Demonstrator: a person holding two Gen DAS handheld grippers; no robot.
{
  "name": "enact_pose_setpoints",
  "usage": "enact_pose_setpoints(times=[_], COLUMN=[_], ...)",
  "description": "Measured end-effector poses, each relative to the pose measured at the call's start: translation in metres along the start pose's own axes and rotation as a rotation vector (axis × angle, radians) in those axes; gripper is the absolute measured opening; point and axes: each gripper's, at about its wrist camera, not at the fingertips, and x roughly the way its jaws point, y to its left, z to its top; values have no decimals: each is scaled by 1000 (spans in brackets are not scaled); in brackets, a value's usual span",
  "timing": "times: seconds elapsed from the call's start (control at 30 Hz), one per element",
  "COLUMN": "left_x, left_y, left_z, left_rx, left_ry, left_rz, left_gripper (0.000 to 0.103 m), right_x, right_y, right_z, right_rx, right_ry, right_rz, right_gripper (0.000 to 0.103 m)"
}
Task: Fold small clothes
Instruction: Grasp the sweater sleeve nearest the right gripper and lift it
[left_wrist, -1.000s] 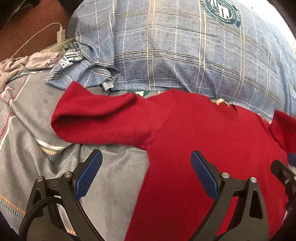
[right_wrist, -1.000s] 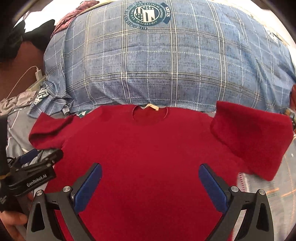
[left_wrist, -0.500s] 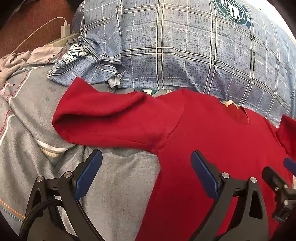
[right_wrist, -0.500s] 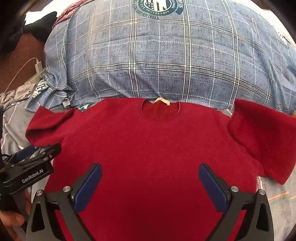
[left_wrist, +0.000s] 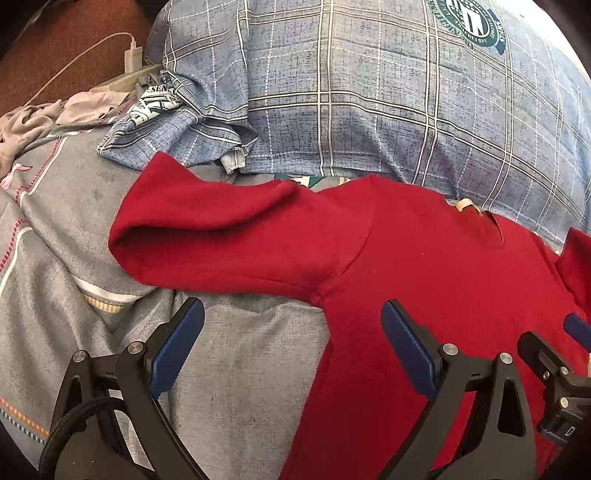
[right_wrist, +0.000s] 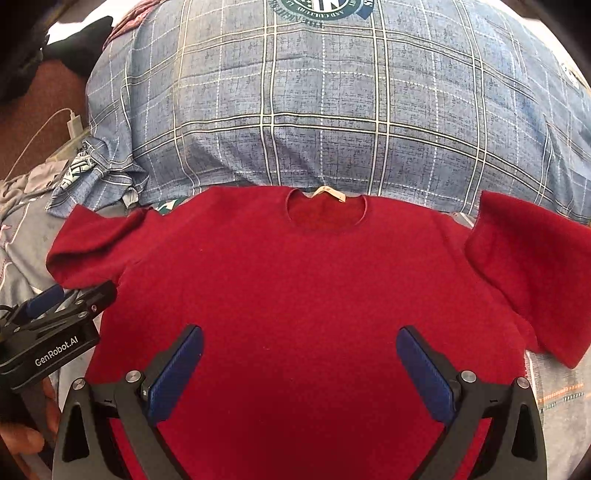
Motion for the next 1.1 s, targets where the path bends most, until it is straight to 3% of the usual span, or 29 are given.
enact_pose_setpoints(times=[0.47,0.63,0.83,1.0,1.1], left_x=[4,5,3,6,9], left_y=[15,31,67,91,89], left_z=[1,6,12,13,12], left_rx=[-31,-58,-143,-216,-202], left_ry=[18,22,9,22,39], left_rz=[28,58,110,148,160], left_gripper=[97,97,97,97,97], right_x=[15,25,35,43,63], right_y=[14,28,57,85,105], right_z=[11,22,38,66,86], right_rx=[-18,-53,-109,-85,-52], right_ry=[7,15,9,7,42], right_rz=[30,76,163,312,399], right_gripper=[100,84,79,75,72])
